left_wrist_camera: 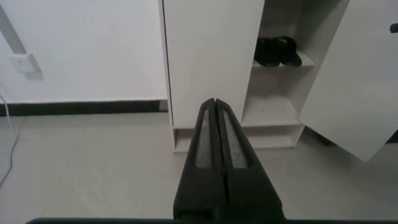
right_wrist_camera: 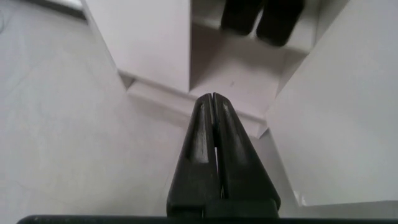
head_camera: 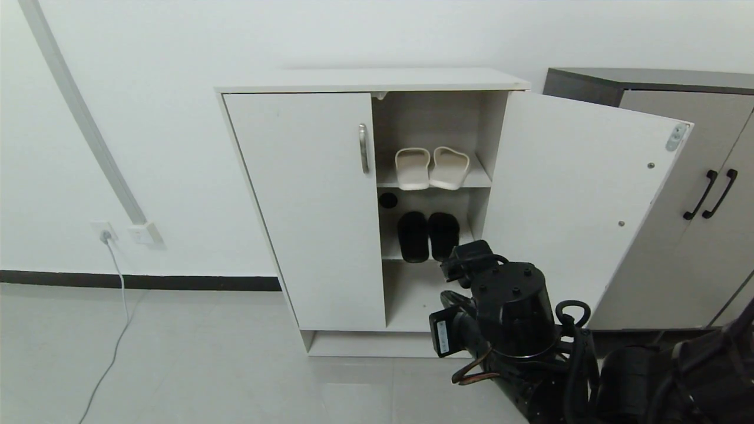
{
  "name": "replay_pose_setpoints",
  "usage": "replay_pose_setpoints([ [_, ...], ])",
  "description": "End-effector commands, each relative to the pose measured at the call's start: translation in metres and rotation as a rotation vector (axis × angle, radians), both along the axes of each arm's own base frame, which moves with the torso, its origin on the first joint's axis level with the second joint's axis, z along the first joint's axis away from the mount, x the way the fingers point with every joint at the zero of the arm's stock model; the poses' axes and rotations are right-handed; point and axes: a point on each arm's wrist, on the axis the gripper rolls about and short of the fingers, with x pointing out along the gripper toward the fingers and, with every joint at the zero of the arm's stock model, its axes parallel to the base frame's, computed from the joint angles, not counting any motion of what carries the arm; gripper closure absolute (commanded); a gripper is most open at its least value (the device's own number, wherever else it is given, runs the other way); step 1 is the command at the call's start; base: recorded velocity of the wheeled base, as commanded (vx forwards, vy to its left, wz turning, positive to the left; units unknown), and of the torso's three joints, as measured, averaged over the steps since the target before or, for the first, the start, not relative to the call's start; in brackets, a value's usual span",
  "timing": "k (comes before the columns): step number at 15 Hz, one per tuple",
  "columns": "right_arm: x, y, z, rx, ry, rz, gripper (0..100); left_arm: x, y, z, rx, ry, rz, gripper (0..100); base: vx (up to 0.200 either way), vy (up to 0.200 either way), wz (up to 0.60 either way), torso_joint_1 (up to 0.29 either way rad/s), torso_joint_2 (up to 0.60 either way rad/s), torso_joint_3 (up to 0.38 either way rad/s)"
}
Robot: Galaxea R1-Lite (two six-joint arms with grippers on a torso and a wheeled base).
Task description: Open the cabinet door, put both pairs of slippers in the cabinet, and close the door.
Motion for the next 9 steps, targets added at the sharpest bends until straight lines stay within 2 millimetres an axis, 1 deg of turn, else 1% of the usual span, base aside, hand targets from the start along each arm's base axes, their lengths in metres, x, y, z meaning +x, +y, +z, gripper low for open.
replay_pose_setpoints([
  [1, -0.0001, 0.0002, 0.0007, 0.004, -0.003, 0.0, 100, 0.0, 0.0, 0.0005, 0.0, -0.001, -0.001, 100, 0.0, 0.0, 0.0, 0.051, -0.49, -0.349],
  [4, 0.0, 0.0004, 0.0002, 0.003, -0.003, -0.002, 100, 0.0, 0.0, 0.0005, 0.0, -0.001, -0.001, 100, 0.0, 0.0, 0.0, 0.053, -0.48, -0.357],
  [9, 0.0001, 0.0004, 0.0005, 0.005, -0.005, -0.002, 100, 0.0, 0.0, 0.0005, 0.0, -0.001, -0.001, 100, 0.0, 0.0, 0.0, 0.118, -0.46, -0.344],
])
